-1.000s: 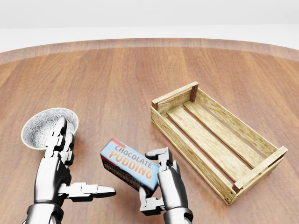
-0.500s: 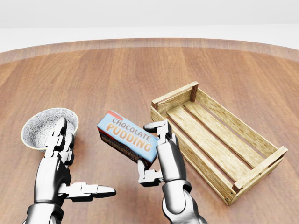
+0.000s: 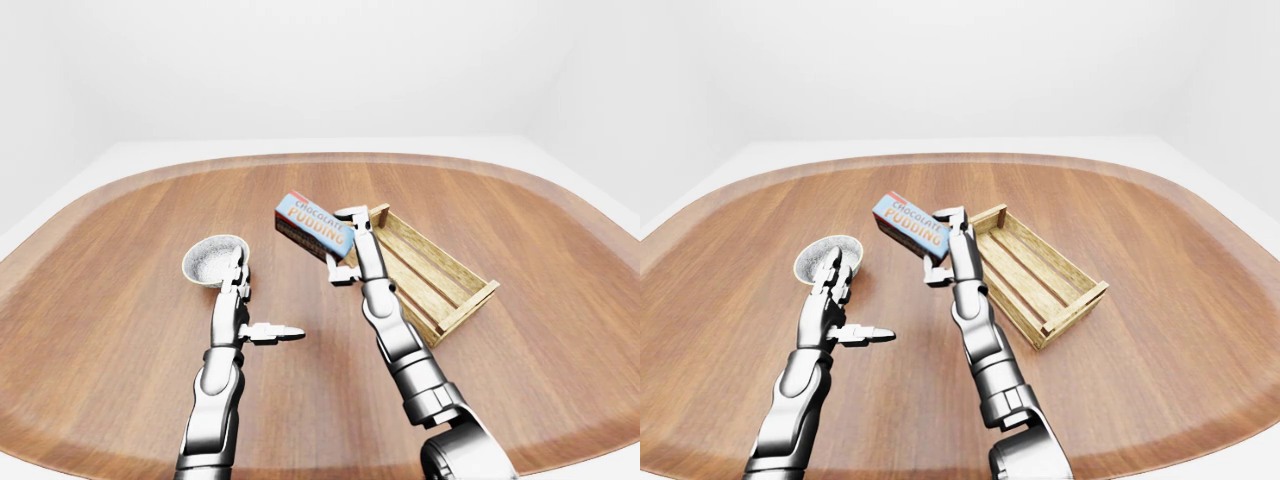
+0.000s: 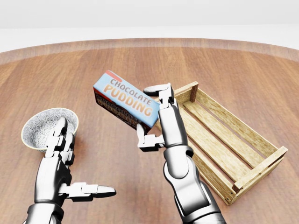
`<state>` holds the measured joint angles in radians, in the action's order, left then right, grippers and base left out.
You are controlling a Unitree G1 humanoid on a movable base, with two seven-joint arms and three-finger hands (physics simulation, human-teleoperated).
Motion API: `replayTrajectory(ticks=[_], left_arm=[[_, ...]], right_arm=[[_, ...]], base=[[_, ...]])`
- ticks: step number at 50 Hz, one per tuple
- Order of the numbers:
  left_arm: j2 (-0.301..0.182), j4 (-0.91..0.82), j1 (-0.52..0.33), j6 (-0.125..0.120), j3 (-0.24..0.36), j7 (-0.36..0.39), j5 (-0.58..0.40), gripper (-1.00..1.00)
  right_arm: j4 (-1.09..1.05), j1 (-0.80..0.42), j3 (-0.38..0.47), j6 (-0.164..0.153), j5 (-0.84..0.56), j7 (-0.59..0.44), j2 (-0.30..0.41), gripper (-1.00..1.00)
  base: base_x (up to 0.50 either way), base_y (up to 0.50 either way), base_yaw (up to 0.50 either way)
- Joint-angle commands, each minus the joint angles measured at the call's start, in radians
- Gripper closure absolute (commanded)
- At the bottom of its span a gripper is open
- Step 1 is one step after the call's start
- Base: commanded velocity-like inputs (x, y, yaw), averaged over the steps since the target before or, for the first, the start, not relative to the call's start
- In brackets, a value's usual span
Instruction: Pick up the chocolate pudding and put it in the tray.
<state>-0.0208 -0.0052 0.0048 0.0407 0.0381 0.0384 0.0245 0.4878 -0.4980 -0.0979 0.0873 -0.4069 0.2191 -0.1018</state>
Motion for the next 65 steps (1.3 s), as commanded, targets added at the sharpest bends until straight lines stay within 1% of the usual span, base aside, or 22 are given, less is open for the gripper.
replayTrajectory(ticks=[1, 7, 9, 10, 11, 13, 20, 25, 26, 27, 29, 30, 33, 54, 56, 57, 58, 59, 60, 61, 64, 65], left_arm=[[0.002, 0.003, -0.004, -0.012, 0.0, 0.016, 0.013, -1.0], [0.003, 0.004, -0.002, -0.008, 0.0, 0.017, 0.013, -1.0], [0.003, 0.026, -0.004, 0.011, 0.001, 0.02, 0.013, -1.0], [0.002, 0.029, -0.004, 0.013, 0.001, 0.02, 0.013, -1.0], [0.002, 0.017, -0.003, 0.003, 0.0, 0.019, 0.013, -1.0], [0.002, 0.005, -0.002, -0.008, -0.001, 0.018, 0.013, -1.0], [0.003, -0.003, 0.001, -0.013, -0.001, 0.019, 0.012, -1.0], [0.003, -0.008, 0.002, -0.017, -0.001, 0.019, 0.013, -1.0], [0.003, -0.007, 0.001, -0.017, -0.001, 0.019, 0.013, -1.0], [0.003, 0.007, 0.0, -0.004, 0.0, 0.02, 0.013, -1.0], [0.003, 0.013, -0.001, 0.001, 0.0, 0.02, 0.013, -1.0], [0.003, 0.005, -0.001, -0.007, 0.0, 0.02, 0.013, -1.0], [0.003, -0.001, -0.001, -0.014, 0.0, 0.019, 0.013, -1.0], [0.003, 0.005, -0.006, -0.014, 0.0, 0.014, 0.015, -1.0], [0.003, 0.023, -0.008, 0.003, 0.001, 0.015, 0.015, -1.0], [0.003, 0.026, -0.008, 0.007, 0.001, 0.016, 0.015, -1.0], [0.003, 0.013, -0.007, -0.005, 0.0, 0.015, 0.016, -1.0], [0.003, 0.023, -0.007, 0.005, 0.0, 0.016, 0.015, -1.0], [0.003, 0.01, -0.006, -0.007, 0.0, 0.015, 0.015, -1.0], [0.003, 0.006, -0.006, -0.011, 0.0, 0.015, 0.015, -1.0], [0.003, 0.005, -0.006, -0.012, 0.0, 0.016, 0.015, -1.0], [0.002, 0.011, -0.006, -0.006, 0.0, 0.016, 0.015, -1.0]], right_arm=[[0.003, -0.092, 0.018, 0.0, 0.029, 0.005, 0.008, 1.0], [0.104, -0.178, 0.037, 0.0, 0.03, 0.031, 0.025, 1.0], [0.148, -0.212, 0.046, 0.0, 0.033, 0.041, 0.034, 1.0], [0.159, -0.223, 0.049, 0.0, 0.035, 0.043, 0.037, 1.0], [0.174, -0.235, 0.051, 0.0, 0.036, 0.046, 0.041, 1.0], [0.217, -0.266, 0.06, 0.0, 0.044, 0.05, 0.049, 1.0], [0.415, -0.402, 0.082, 0.0, 0.036, 0.096, 0.093, 1.0], [0.489, -0.472, 0.097, 0.0, 0.055, 0.079, 0.109, 1.0], [0.503, -0.482, 0.097, 0.0, 0.055, 0.079, 0.113, 1.0], [0.536, -0.502, 0.097, 0.0, 0.048, 0.082, 0.122, 1.0], [0.581, -0.511, 0.098, 0.0, 0.044, 0.091, 0.126, 1.0], [0.605, -0.51, 0.097, 0.0, 0.038, 0.1, 0.127, 1.0], [0.616, -0.545, 0.11, 0.0, 0.05, 0.075, 0.136, 1.0], [0.716, -0.673, 0.14, 0.0, 0.073, 0.062, 0.181, 1.0], [0.72, -0.692, 0.143, 0.0, 0.076, 0.056, 0.19, 1.0], [0.722, -0.694, 0.145, 0.0, 0.078, 0.057, 0.192, 1.0], [0.723, -0.7, 0.144, 0.0, 0.076, 0.059, 0.195, 1.0], [0.725, -0.705, 0.146, 0.0, 0.077, 0.057, 0.198, 1.0], [0.729, -0.709, 0.146, 0.0, 0.076, 0.058, 0.201, 1.0], [0.732, -0.71, 0.146, 0.0, 0.075, 0.059, 0.202, 1.0], [0.737, -0.707, 0.147, 0.0, 0.071, 0.063, 0.208, 1.0], [0.742, -0.709, 0.152, 0.0, 0.074, 0.061, 0.216, 1.0]], base=[[0.0, 0.0, 0.0], [0.0, 0.0, 0.0], [0.0, 0.0, 0.0], [0.0, 0.0, 0.0], [0.0, 0.0, 0.0], [0.0, 0.0, 0.0], [0.0, 0.0, 0.0], [0.0, 0.0, 0.0], [0.0, 0.0, 0.0], [0.0, 0.0, 0.0], [0.0, 0.0, 0.0], [0.0, 0.0, 0.0], [0.0, 0.0, 0.0], [0.0, 0.0, 0.0], [0.0, 0.0, 0.0], [0.0, 0.0, 0.0], [0.0, 0.0, 0.0], [0.0, 0.0, 0.0], [0.0, 0.0, 0.0], [0.0, 0.0, 0.0], [0.0, 0.0, 0.0], [0.0, 0.0, 0.0]])
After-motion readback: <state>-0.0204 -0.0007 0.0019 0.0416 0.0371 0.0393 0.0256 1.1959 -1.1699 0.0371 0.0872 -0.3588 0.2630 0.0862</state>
